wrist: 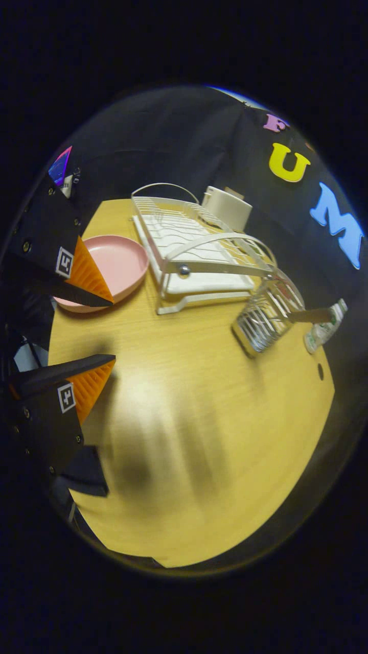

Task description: Take the plate from the dish rack, then take the spoon from the basket and place it into the plate.

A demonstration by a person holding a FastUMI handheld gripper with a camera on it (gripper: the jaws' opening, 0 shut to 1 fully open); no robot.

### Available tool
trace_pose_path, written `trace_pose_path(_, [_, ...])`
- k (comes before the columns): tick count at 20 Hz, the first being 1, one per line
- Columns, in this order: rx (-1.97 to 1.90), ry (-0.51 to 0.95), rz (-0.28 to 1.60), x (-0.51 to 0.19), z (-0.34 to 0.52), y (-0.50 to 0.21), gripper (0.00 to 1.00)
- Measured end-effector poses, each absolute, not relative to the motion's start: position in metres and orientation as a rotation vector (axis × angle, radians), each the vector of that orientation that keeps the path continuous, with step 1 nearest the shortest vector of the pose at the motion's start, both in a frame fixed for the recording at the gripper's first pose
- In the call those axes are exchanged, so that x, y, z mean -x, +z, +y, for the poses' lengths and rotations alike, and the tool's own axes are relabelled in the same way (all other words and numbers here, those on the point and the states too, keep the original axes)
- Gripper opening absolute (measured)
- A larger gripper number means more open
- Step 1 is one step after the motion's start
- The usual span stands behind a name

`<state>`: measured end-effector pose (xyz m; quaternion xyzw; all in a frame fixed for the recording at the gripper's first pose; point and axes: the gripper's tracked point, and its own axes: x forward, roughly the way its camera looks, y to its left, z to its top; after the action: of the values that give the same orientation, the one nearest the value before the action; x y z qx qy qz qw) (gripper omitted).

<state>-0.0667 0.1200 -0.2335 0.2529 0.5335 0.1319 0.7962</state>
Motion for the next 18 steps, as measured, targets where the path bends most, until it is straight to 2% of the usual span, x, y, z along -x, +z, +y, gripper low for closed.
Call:
trace_pose_path(3, [-0.477,0.2,0.947,0.031,0.073,-0.213,0.6])
trace_pose_path(9, [-0.336,0.14,0.663,-0.018,0.014,-0.176,0.6])
trace_pose_path(14, [-0.303,0.153,0.465,-0.053,0.013,-0.134,0.6])
trace_pose_path(18, [-0.344,0.168,0.378,-0.084,0.031,-0.12,0.6])
